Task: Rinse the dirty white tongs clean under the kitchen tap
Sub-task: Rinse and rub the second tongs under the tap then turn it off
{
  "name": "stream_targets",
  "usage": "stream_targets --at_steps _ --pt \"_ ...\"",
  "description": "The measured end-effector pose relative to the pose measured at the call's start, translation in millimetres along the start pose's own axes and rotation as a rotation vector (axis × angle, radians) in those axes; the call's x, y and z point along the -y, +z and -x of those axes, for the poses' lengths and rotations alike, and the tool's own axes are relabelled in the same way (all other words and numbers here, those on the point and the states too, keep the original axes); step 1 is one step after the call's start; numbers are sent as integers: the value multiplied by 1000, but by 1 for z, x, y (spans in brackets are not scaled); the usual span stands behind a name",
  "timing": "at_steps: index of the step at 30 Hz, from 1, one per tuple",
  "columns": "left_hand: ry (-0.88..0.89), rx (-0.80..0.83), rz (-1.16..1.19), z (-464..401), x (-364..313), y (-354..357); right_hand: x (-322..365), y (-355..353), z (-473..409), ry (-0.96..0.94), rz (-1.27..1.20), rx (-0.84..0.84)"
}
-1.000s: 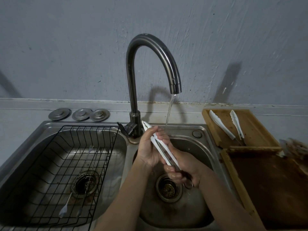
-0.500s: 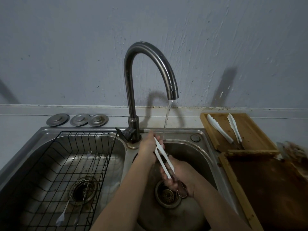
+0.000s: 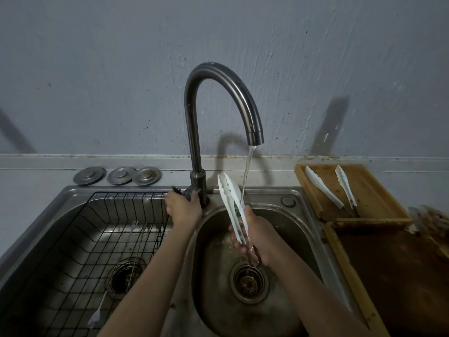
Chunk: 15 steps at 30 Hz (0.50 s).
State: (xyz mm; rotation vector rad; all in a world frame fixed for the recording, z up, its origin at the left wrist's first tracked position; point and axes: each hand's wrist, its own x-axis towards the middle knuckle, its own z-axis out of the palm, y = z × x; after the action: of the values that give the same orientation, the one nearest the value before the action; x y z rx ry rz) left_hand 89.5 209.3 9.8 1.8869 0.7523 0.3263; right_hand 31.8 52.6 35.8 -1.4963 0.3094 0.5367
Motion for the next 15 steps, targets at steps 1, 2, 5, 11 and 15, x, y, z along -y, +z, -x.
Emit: stream_targets --at_steps 1,2,5,11,15 --pt "46 10 -33 -2 1 -2 1 1 -2 -12 -2 -11" --pt "82 6 -67 -4 3 -4 2 2 -4 -24 -7 -19" --pt "181 -28 -233 -5 7 -10 1 1 -7 -54 40 -16" --pt "203 -11 -520 -6 -2 -9 -14 -15 -4 28 432 6" --pt "221 38 -710 -10 -11 -9 -9 -24 2 -92 710 -44"
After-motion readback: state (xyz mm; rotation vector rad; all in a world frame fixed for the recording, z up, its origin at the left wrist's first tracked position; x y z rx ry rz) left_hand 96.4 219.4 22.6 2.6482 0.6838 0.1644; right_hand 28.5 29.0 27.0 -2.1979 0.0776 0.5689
